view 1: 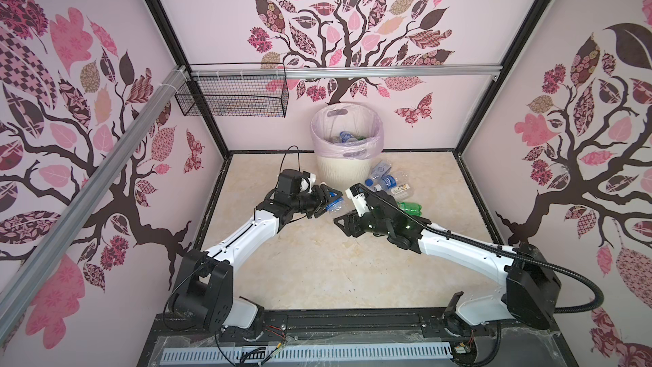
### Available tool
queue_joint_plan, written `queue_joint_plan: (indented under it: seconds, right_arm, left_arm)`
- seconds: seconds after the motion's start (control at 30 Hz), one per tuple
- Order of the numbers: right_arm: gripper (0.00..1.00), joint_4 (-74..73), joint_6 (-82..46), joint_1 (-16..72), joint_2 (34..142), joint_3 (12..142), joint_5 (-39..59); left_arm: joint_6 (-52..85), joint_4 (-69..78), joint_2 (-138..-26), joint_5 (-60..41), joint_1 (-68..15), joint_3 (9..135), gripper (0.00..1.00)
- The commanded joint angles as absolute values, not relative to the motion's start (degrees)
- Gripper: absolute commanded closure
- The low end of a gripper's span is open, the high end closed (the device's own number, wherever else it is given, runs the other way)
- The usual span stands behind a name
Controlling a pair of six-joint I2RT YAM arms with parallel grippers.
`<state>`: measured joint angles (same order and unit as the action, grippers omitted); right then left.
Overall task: Throw the plastic bottles in the bin
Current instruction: 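Close left gripper on the bottle's white cap while right gripper holds it, then raise the bottle over the bin with left gripper while right gripper withdraws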
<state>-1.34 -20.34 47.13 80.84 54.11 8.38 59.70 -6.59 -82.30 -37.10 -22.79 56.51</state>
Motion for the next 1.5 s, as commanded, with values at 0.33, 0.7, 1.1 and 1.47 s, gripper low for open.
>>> queue_joint_plan:
  seconds: [0.33,0.7,1.1,1.47]
  right_arm:
    - [0.15,0.1,-19.8,47.4,79.1,55.5,6.2]
    - [0.00,1.7,-17.8,47.4,72.2,55.9,-1.0]
    - [0.01,7.6,-14.1,46.7,69.8,65.2,-10.8]
    - [0.01,7.0,-12.3,41.8,70.7,74.9,-11.2]
  left_arm:
    - [56.3,-12.0,-77.4,-29.1,-20.3,56.7,0.50]
    - [46.8,-25.0,-77.8,-19.6,-19.3,70.9,0.50]
    - [36.0,-31.5,-86.3,-10.7,-19.4,96.0,0.52]
    - [29.8,-22.7,-94.4,-5.6,-19.5,114.6,0.54]
